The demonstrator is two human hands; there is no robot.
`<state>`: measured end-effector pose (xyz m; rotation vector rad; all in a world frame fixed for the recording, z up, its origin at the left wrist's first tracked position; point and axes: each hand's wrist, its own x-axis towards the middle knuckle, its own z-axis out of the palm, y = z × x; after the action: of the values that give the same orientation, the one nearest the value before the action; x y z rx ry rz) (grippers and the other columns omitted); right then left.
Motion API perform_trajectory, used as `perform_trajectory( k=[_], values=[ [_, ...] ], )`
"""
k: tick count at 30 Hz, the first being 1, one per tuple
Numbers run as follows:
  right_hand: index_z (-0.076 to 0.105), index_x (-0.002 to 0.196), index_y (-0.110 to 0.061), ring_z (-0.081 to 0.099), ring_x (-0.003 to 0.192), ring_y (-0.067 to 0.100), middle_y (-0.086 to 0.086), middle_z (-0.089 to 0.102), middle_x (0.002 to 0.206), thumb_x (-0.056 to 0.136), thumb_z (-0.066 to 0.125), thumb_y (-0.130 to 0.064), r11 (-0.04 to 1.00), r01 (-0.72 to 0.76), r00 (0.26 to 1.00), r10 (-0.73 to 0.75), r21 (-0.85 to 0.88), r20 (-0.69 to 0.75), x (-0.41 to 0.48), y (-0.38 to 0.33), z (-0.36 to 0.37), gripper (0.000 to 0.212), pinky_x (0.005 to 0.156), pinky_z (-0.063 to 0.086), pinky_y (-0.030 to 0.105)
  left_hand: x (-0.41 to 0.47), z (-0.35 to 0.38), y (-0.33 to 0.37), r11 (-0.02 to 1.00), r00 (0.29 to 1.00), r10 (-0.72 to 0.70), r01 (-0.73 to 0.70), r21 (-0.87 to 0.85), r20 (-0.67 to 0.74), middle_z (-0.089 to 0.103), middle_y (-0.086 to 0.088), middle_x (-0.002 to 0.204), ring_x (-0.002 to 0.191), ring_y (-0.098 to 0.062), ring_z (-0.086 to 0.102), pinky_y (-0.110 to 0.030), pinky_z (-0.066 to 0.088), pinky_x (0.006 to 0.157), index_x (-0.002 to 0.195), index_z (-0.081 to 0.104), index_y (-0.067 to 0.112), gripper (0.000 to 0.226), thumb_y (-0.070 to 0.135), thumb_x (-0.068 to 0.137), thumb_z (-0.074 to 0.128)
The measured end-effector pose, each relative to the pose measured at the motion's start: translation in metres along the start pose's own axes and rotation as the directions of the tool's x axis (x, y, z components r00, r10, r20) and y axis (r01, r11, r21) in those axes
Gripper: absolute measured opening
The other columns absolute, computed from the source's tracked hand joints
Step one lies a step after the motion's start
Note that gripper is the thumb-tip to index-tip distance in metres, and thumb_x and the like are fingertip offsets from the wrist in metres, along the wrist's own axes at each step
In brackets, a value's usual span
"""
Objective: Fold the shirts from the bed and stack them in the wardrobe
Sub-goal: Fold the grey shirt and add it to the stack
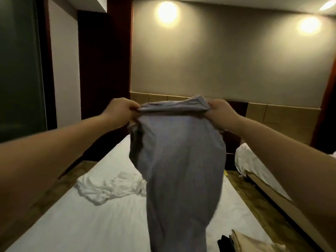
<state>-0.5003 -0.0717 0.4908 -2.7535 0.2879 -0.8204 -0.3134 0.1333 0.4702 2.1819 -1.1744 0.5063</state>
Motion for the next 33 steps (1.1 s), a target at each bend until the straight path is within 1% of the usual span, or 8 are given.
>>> perform_trajectory(
  k=[3,8,13,16,19,25,29,33],
  values=[
    [0.067,0.097,-0.007,0.058,0.090,0.021,0.005,0.063,0.093,0.094,0.053,-0.022,0.991,-0.030,0.977,0.058,-0.133,0.206,-0.004,0.000,0.008,0.020,0.088,0.045,0.034,-0.006,-0.002,0.001,0.993,0.933,-0.107,0.119,-0.013,0.343,0.066,-0.001,0.074,0.065,-0.011,0.065,-0.016,0.053,0.061,0.095,0.071,0.006,0.011,0.009,0.085,0.065],
    [0.069,0.092,-0.012,0.061,0.090,0.022,0.002,0.064,0.088,0.091,0.057,-0.029,0.995,-0.024,0.988,0.039,-0.099,0.150,0.001,-0.010,-0.006,0.021,0.082,0.046,0.032,-0.007,-0.012,-0.012,0.973,0.979,-0.126,0.153,-0.172,0.160,0.065,-0.010,0.084,0.066,-0.015,0.064,-0.014,0.053,0.053,0.087,0.066,0.013,0.010,0.005,0.087,0.061],
    [0.068,0.096,-0.012,0.059,0.086,0.019,0.003,0.064,0.092,0.083,0.068,-0.037,0.994,-0.045,0.990,0.057,-0.102,0.126,0.010,-0.023,-0.016,0.028,0.076,0.045,0.029,-0.011,-0.026,-0.004,0.999,0.999,-0.034,0.034,0.015,0.022,0.065,-0.015,0.094,0.074,-0.028,0.067,-0.036,0.059,0.069,0.098,0.065,0.010,0.018,0.002,0.090,0.052],
    [0.067,0.092,-0.012,0.066,0.079,0.018,0.003,0.069,0.087,0.065,0.078,-0.039,0.974,-0.227,0.923,0.209,0.017,0.322,0.001,-0.032,-0.031,0.040,0.068,0.055,0.029,-0.014,-0.031,0.004,0.998,0.998,-0.043,0.045,-0.035,0.035,0.061,-0.012,0.094,0.070,-0.023,0.067,-0.025,0.057,0.058,0.098,0.061,0.010,0.016,0.000,0.092,0.049],
    [0.066,0.090,-0.012,0.070,0.072,0.018,0.005,0.072,0.084,0.057,0.080,-0.030,0.954,-0.298,0.831,0.253,0.013,0.495,-0.008,-0.038,-0.037,0.040,0.055,0.055,0.024,-0.018,-0.029,0.011,0.999,0.999,-0.045,0.045,-0.015,-0.003,0.059,-0.016,0.100,0.082,-0.029,0.065,-0.033,0.058,0.070,0.105,0.058,0.007,0.016,0.002,0.094,0.047],
    [0.065,0.103,-0.005,0.055,0.092,0.023,0.014,0.063,0.104,0.084,0.066,-0.018,0.993,-0.073,0.992,0.063,-0.096,-0.106,-0.008,-0.041,-0.040,0.023,0.076,0.043,0.031,-0.026,-0.040,0.011,0.991,0.943,0.111,-0.080,0.109,-0.315,0.059,-0.022,0.102,0.094,-0.035,0.056,-0.031,0.035,0.071,0.106,0.061,0.003,0.022,0.001,0.089,0.046],
    [0.063,0.108,-0.008,0.056,0.099,0.026,0.013,0.063,0.111,0.087,0.063,-0.021,0.947,-0.040,0.979,0.102,-0.319,0.179,-0.036,-0.033,-0.017,0.025,0.084,0.041,0.031,-0.049,-0.029,0.007,0.959,0.986,0.167,-0.165,0.231,0.009,0.060,-0.012,0.093,0.092,-0.028,0.057,-0.023,0.028,0.068,0.101,0.066,0.007,0.023,-0.002,0.088,0.050],
    [0.062,0.111,-0.002,0.056,0.108,0.029,0.016,0.063,0.113,0.088,0.060,-0.013,0.981,-0.015,0.991,-0.011,-0.191,-0.137,-0.057,-0.039,-0.026,0.026,0.078,0.036,0.029,-0.057,-0.045,0.021,0.980,0.953,0.171,-0.138,0.142,-0.251,0.064,-0.022,0.107,0.100,-0.033,0.058,-0.031,0.038,0.079,0.111,0.065,0.001,0.025,0.002,0.090,0.051]
  ],
)
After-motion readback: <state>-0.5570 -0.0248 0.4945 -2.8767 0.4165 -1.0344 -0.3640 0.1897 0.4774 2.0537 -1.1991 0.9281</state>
